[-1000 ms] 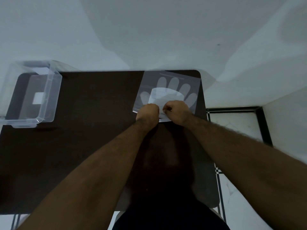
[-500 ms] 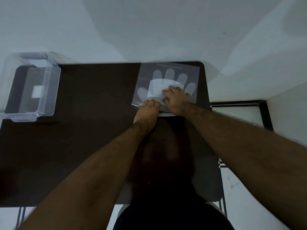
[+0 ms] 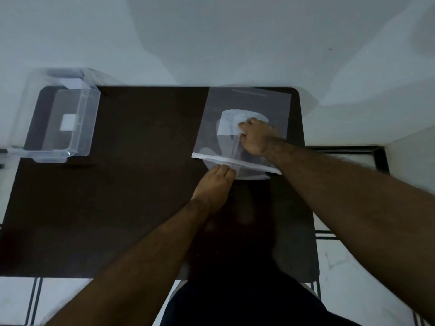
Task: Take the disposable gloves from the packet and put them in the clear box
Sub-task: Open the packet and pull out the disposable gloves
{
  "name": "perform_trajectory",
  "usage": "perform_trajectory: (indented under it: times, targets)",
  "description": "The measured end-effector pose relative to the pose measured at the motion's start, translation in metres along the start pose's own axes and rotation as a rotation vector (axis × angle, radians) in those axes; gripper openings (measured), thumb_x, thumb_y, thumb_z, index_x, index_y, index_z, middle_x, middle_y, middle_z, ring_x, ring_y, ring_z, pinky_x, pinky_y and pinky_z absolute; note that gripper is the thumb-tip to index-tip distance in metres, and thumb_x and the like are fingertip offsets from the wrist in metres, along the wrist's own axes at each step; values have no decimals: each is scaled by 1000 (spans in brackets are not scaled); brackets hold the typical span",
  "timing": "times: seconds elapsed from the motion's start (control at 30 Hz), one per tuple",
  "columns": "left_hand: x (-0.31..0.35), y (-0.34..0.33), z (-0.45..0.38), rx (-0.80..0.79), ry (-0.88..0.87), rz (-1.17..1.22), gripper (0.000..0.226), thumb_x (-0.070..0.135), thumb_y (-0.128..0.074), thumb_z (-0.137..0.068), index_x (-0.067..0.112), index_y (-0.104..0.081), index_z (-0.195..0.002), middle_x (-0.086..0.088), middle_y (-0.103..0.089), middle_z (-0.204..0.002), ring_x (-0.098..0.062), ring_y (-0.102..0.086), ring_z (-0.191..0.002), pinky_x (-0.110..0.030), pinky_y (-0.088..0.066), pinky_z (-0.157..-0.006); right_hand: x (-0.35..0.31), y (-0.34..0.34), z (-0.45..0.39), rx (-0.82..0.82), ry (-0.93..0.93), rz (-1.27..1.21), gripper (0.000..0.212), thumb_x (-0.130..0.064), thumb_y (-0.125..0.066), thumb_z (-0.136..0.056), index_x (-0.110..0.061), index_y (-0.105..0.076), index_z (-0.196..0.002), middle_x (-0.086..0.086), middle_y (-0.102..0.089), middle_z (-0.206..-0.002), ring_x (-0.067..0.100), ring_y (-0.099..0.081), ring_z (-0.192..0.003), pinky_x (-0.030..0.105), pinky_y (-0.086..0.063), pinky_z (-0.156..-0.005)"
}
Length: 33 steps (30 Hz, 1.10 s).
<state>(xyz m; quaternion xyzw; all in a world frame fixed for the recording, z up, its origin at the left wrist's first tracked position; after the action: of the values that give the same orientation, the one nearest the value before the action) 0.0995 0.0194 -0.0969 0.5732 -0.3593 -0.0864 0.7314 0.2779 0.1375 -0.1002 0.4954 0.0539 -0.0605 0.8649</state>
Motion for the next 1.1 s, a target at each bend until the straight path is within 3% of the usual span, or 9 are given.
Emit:
perform_trajectory:
  times: [0.17, 0.33, 0.47, 0.63, 0.8, 0.97, 1.1]
  targets:
    - [7, -10, 40, -12, 3, 10, 25, -1, -71, -84, 6, -66, -107, -16, -68, -107, -35, -64, -98, -48, -59, -88, -1, -6, -3, -18, 45, 12, 68, -42, -59, -101, -27, -33, -162, 8, -27, -172, 37, -31, -154, 67, -31, -121]
    - [8, -19, 78, -35, -2, 4, 28, 2, -68, -84, 9, -66, -111, -13, -68, -110, -30, -62, -99, -43, -56, -94, 1, -7, 0, 19, 63, 80, 69, -34, -60, -103, -27, -29, -164, 8, -23, -174, 38, -25, -158, 70, -22, -124]
    - [12, -27, 109, -42, 6, 25, 27, 5, -70, -87, 12, -67, -112, -9, -69, -112, -27, -63, -101, -40, -55, -98, -7, -11, 10, 88, 73, 107, 66, -31, -65, -101, -23, -37, -161, 12, -35, -166, 38, -35, -152, 67, -30, -123]
    - [23, -40, 145, -94, -26, 1, 24, 11, -66, -89, 12, -67, -113, -9, -69, -112, -27, -65, -104, -41, -54, -103, -21, -18, 28, 194, 62, 105, 55, -22, -72, -95, -17, -52, -147, 15, -51, -141, 36, -53, -128, 55, -49, -110]
    - [24, -43, 165, -93, -43, 8, 24, 13, -60, -86, 13, -68, -109, -6, -69, -105, -24, -66, -97, -39, -58, -97, -31, -30, 60, 317, 116, 24, 34, -24, -66, -100, -15, -61, -133, 12, -60, -133, 32, -58, -120, 51, -51, -106]
    - [23, -52, 177, -130, -153, -54, 27, 8, -76, -76, 12, -67, -101, -7, -68, -98, -26, -66, -90, -41, -61, -88, -46, -65, 119, 336, 267, 29, 30, -29, -53, -105, -16, -65, -129, 8, -64, -128, 31, -60, -119, 52, -48, -106]
    - [18, -52, 178, -165, -154, -99, 27, 9, -71, -85, 11, -67, -111, -10, -67, -111, -28, -64, -103, -43, -56, -101, -52, -103, 168, 363, 392, 79, 30, -33, -45, -105, -16, -67, -115, 10, -68, -115, 29, -62, -105, 50, -49, -93]
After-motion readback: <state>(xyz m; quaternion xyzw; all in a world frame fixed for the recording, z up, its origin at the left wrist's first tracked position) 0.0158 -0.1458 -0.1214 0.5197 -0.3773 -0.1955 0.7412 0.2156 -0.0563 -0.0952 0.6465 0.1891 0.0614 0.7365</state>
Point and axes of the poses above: each hand's wrist, its own z-axis away from the middle knuckle, its own y-axis out of the back of the hand, x = y × z, the point moved 4 cm from there along -z, towards the middle knuckle
